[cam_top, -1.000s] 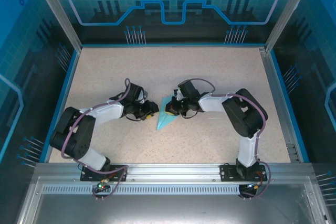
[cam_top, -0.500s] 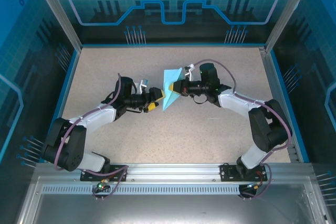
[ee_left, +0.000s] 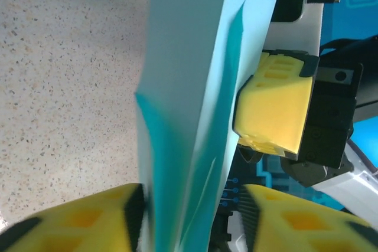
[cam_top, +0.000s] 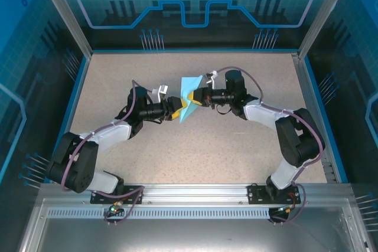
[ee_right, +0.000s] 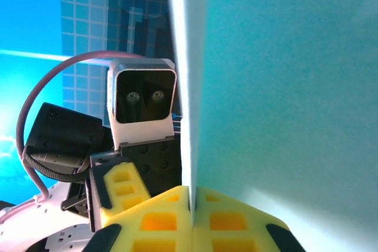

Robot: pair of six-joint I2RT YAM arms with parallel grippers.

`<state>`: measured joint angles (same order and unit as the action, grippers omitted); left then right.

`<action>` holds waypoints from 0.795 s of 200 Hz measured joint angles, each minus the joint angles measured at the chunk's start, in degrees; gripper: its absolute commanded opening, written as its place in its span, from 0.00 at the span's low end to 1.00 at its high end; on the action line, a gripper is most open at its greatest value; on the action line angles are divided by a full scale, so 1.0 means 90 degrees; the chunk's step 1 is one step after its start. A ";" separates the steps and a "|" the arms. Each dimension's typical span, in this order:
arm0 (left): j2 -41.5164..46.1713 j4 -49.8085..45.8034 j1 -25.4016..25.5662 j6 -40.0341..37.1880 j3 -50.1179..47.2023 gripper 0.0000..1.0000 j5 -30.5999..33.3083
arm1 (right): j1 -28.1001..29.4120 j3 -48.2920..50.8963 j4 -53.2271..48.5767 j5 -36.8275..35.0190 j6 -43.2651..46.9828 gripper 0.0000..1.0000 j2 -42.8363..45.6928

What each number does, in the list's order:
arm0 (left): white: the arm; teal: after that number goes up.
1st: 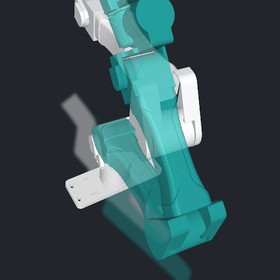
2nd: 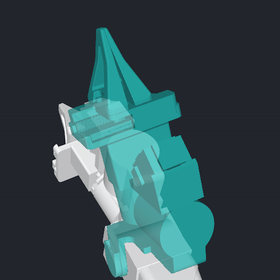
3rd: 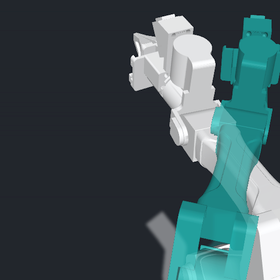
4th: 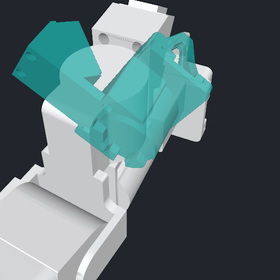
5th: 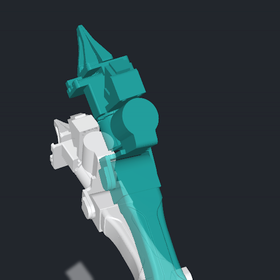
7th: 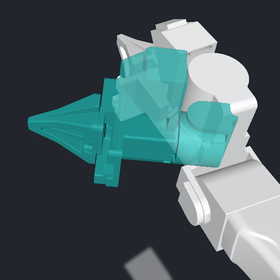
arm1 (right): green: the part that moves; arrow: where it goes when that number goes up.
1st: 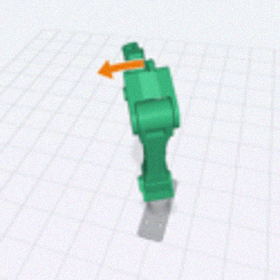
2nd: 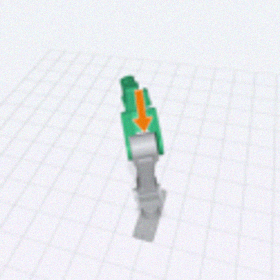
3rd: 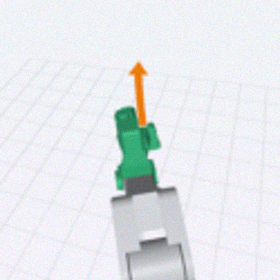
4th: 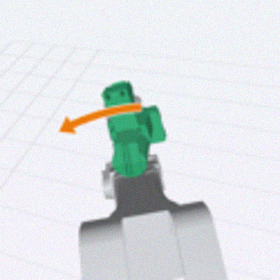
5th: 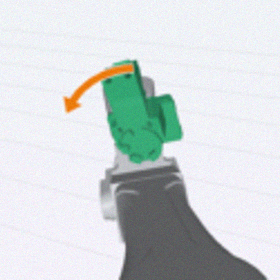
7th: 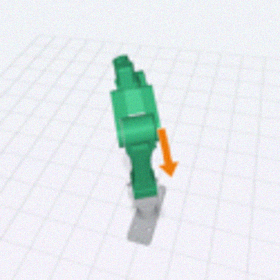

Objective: Fold a paper plane with a square sheet of paper (pick it up from the middle)
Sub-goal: Turn over the paper at the center of the table.

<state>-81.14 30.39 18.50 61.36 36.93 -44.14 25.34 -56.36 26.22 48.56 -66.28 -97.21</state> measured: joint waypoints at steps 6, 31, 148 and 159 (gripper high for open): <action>0.0010 0.0002 0.0000 -0.0019 -0.0005 0.32 0.0019 | 0.0000 0.0000 0.0002 0.0012 -0.0022 0.06 0.0000; 0.0051 -0.0061 0.0005 -0.0134 -0.0012 0.13 0.0112 | -0.0002 0.0000 -0.0022 0.0039 0.0007 0.17 -0.0012; 0.0590 -0.4218 0.0440 -0.2577 0.1506 0.08 0.2319 | -0.0459 -0.0049 -0.3767 -0.2273 0.2135 0.85 0.1280; 0.0566 -0.4923 0.0699 -0.2880 0.1926 0.08 0.2990 | -0.0459 -0.0046 -0.4048 -0.2623 0.2305 0.89 0.1416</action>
<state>-76.05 -13.91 24.80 35.44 54.26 -17.23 21.21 -56.77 -10.22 24.95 -45.54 -84.47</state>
